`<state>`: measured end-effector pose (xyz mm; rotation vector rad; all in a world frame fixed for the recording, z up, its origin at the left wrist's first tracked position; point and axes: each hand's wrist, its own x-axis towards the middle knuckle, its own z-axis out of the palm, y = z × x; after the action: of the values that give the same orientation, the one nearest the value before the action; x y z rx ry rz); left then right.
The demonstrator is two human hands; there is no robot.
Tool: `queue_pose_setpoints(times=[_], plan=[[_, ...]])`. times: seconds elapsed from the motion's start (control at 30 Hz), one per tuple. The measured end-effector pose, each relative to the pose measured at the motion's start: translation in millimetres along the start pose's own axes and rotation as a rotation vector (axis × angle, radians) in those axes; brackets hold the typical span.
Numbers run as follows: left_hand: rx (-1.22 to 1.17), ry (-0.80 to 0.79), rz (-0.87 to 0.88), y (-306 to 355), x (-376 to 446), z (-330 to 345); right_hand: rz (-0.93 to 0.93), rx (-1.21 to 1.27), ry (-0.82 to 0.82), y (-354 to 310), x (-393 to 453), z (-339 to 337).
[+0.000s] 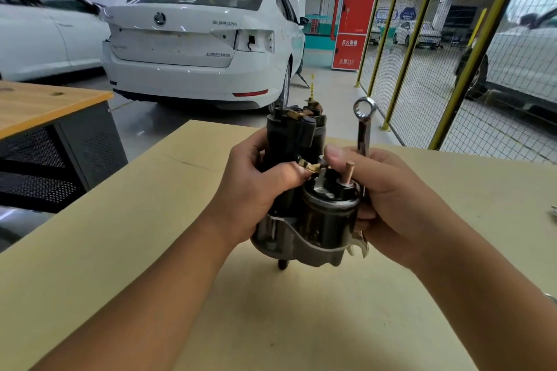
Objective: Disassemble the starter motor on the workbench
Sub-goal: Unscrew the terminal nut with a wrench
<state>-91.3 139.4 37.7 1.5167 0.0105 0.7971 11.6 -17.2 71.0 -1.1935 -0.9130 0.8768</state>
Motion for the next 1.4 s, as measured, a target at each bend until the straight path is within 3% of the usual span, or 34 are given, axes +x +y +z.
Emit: queue_pose_setpoints(times=[0.2,0.3,0.67,0.87,1.07,1.27,1.4], plan=[[0.006,0.009,-0.004,0,0,0,0.046,0.017,0.024,4,1,-4],[0.014,0.006,-0.012,1,0,0,0.02,-0.028,-0.012,0,1,-3],[0.063,0.037,-0.012,5,-2,8,-0.078,-0.043,0.095,-14,-4,-5],[0.079,0.064,-0.006,3,-2,8,-0.063,-0.213,0.125,-21,-9,2],[0.113,0.092,0.003,1,-1,10,-0.109,-0.34,0.369,-20,-8,9],[0.146,0.087,0.0,1,1,7,-0.071,-0.32,0.35,-20,-8,19],[0.141,0.124,-0.004,-1,-1,9,-0.075,-0.244,0.483,-18,-5,21]])
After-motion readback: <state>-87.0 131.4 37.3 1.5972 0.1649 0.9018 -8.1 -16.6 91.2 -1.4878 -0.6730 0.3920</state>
